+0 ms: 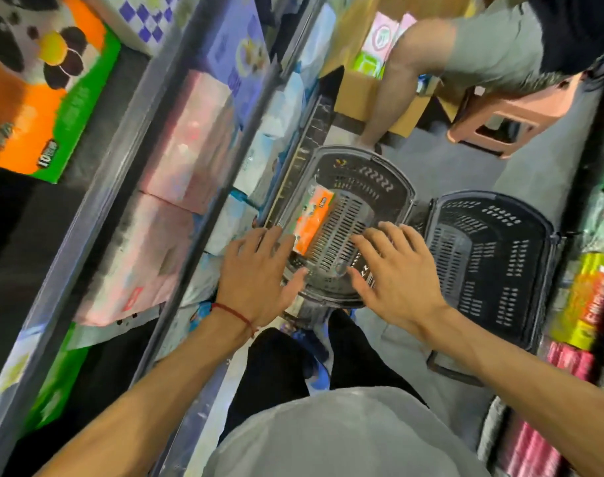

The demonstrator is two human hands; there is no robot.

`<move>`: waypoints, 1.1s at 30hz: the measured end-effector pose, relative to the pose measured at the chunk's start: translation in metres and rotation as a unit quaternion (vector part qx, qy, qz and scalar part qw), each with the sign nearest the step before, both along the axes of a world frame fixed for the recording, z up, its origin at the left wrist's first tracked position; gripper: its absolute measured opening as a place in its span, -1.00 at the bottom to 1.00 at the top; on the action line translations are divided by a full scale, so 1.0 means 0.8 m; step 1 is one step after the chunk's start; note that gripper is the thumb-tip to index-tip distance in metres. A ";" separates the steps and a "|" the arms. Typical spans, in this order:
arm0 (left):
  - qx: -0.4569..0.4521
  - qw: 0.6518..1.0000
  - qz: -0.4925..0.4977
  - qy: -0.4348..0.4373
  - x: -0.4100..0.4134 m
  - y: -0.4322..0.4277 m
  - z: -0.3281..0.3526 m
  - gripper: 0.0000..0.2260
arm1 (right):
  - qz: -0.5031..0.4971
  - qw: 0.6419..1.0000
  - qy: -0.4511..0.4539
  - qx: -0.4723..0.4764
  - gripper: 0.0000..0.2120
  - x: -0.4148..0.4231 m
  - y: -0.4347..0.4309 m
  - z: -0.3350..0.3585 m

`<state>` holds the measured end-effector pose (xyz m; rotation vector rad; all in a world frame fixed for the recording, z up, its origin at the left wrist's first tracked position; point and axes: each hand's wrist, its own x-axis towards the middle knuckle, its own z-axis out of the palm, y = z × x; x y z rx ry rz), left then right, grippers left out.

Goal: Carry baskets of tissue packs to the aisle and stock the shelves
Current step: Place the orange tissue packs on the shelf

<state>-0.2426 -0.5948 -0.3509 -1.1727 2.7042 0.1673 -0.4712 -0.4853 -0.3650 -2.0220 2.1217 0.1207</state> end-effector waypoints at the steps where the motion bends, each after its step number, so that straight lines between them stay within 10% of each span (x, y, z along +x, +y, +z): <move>1: 0.007 1.000 0.001 0.002 -0.001 -0.010 -0.010 -0.48 | 0.001 1.000 0.000 0.008 -0.46 -0.001 -0.010 -0.007; 27: 0.107 0.989 0.057 -0.083 -0.012 -0.076 -0.384 -0.38 | 0.059 0.990 -0.085 0.101 -0.45 -0.059 -0.161 -0.421; 33: 0.100 0.984 0.139 -0.056 -0.028 -0.056 -0.431 -0.39 | -0.055 0.949 -0.261 0.165 -0.01 -0.094 -0.237 -0.502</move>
